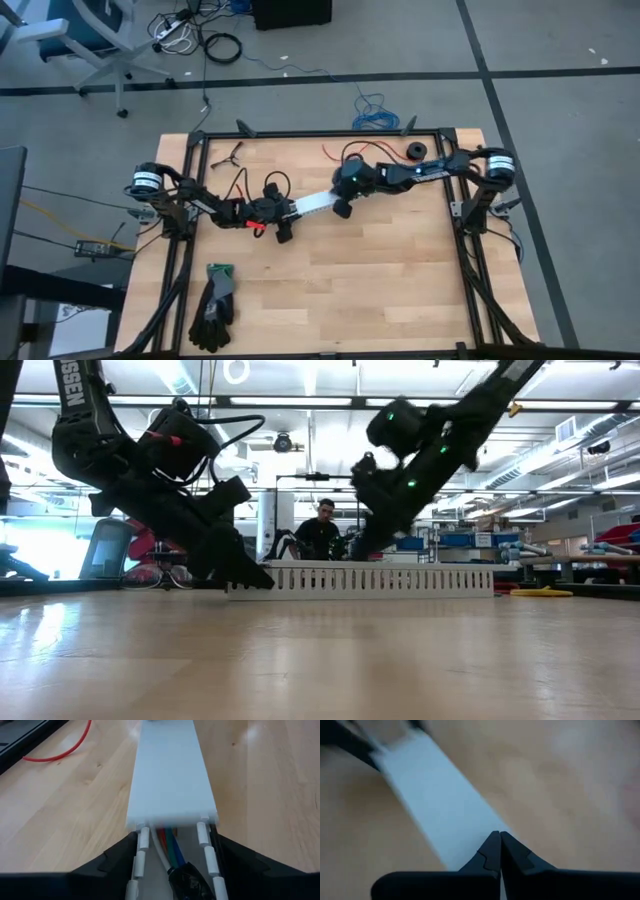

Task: Ziptie cables
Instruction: Close the cable duct

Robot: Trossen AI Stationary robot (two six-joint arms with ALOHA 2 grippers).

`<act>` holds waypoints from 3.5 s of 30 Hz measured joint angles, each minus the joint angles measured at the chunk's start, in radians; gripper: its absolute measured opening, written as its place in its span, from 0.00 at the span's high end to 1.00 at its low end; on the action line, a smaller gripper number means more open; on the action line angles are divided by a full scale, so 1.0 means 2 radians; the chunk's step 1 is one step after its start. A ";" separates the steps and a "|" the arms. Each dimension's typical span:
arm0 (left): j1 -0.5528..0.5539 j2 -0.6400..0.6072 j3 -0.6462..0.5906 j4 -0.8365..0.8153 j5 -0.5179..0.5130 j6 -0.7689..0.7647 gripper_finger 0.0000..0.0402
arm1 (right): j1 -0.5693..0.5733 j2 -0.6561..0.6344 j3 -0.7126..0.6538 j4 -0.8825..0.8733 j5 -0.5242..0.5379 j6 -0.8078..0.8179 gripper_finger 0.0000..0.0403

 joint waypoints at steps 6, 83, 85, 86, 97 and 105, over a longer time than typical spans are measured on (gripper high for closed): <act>0.000 0.000 -0.001 0.003 0.000 -0.001 0.41 | -0.015 0.112 0.033 0.155 -0.171 0.019 1.00; -0.023 0.019 -0.063 0.114 -0.032 -0.013 0.43 | 0.005 -0.048 0.023 -0.049 -0.001 -0.028 1.00; -0.023 0.019 -0.063 0.114 -0.032 -0.013 0.43 | 0.006 -0.073 0.023 -0.110 0.021 -0.019 1.00; -0.023 0.019 -0.063 0.114 -0.033 -0.013 0.43 | 0.005 -0.084 0.023 -0.143 0.034 -0.013 1.00; -0.023 0.018 -0.064 0.112 -0.035 -0.014 0.42 | -0.032 -0.031 0.025 -0.162 -0.023 0.023 1.00; -0.023 0.018 -0.064 0.112 -0.039 -0.016 0.42 | -0.021 0.020 0.032 -0.007 -0.061 -0.011 1.00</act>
